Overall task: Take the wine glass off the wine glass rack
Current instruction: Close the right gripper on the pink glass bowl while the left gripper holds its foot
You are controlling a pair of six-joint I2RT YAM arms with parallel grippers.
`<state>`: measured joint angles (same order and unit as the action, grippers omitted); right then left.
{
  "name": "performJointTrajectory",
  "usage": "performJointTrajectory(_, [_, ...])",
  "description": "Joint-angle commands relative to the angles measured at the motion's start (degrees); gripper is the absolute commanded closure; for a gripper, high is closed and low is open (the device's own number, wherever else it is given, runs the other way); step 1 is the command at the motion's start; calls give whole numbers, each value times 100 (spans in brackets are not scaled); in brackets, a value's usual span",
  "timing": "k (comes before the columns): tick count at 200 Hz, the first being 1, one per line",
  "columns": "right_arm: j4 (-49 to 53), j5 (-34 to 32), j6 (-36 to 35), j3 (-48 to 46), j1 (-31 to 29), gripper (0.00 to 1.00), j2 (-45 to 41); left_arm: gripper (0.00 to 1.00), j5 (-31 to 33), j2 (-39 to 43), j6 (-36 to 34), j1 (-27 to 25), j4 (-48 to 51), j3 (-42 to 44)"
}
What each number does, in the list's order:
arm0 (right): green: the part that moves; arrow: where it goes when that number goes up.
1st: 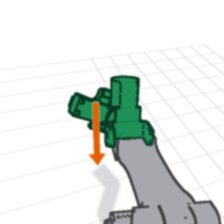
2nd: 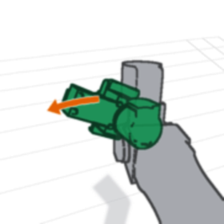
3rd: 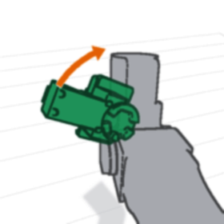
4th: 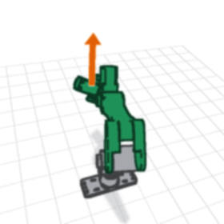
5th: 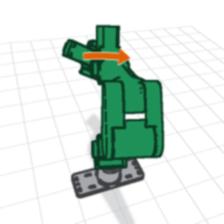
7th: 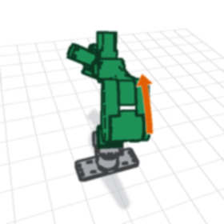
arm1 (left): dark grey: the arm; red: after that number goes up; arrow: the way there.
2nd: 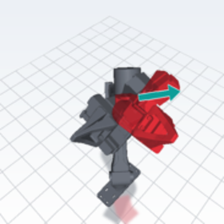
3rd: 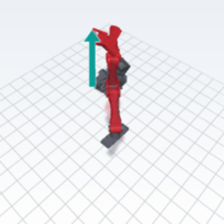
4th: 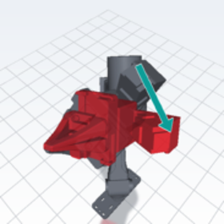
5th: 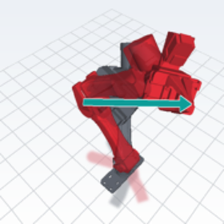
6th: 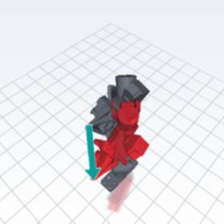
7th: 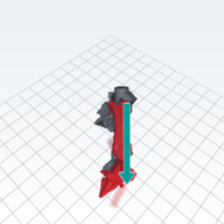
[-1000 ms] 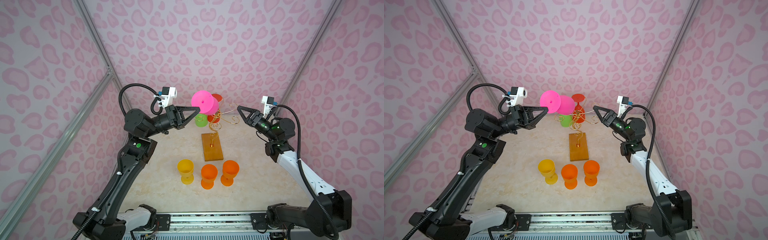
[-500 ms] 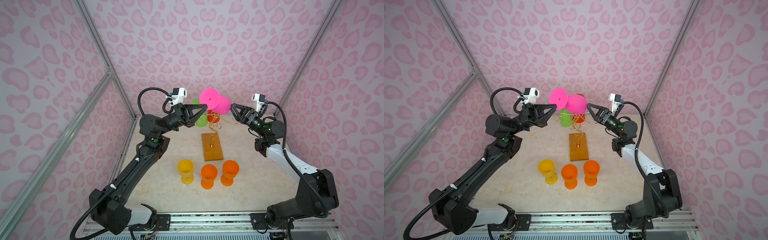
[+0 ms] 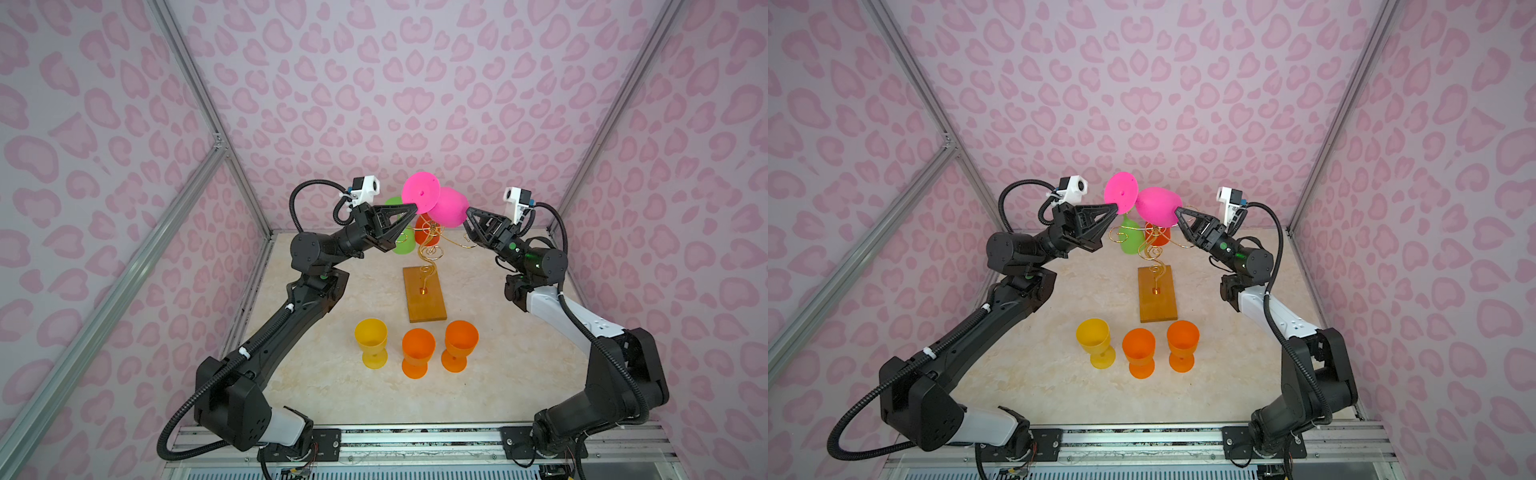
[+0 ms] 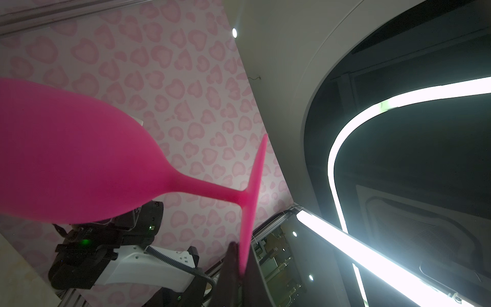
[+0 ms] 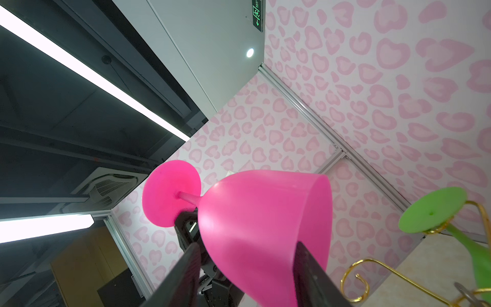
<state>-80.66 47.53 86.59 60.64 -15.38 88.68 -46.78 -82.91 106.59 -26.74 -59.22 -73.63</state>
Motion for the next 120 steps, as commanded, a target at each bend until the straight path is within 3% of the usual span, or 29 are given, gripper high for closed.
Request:
performJointTrajectory(1, [-708,25,217,29,-15,48,64,98,125,-110,314,2,-696,1])
performJointTrajectory(66, [-863,199,-100,-19,-104,55,-117,98,277,-651,1116,2,-1422,-250])
performJointTrajectory(120, [-864,213,-216,-27,-141,66,-183,98,352,-818,1381,2,-1719,-310])
